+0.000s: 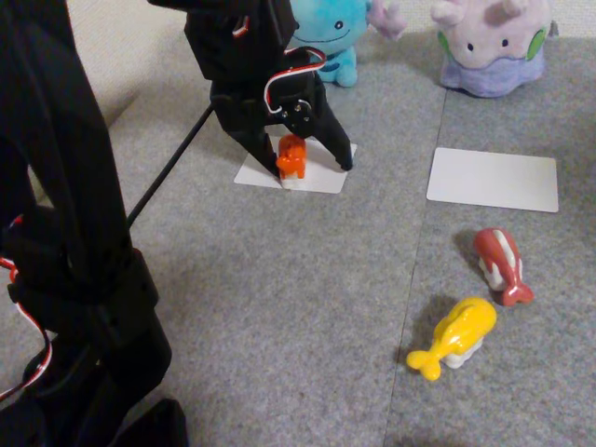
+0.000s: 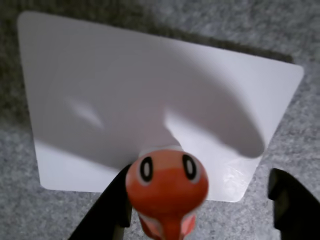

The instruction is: Wooper wants to eat egg sudhi, and Goomy wants to eat shrimp sushi

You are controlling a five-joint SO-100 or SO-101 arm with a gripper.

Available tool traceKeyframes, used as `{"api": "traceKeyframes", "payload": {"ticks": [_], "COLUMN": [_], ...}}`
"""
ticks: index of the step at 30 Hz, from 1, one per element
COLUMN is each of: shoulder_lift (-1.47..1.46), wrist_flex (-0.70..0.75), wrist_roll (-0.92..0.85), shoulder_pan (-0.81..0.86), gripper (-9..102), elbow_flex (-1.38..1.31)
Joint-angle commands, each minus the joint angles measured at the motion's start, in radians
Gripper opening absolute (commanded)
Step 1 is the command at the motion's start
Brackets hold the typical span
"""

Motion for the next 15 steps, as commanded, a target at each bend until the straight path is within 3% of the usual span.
{"api": "traceKeyframes", "payload": {"ticks": [1,8,15], "shoulder_lift": [0.138,0.459,0.765], "wrist_flex": [-0.006,0.175,0.454], "wrist_roll": [0.032,0.041,0.018], "shoulder_pan": [-0.02,-0.095,-0.083], "gripper": [32,32,31], "elbow_flex": [-0.057,-0.057,-0.054]}}
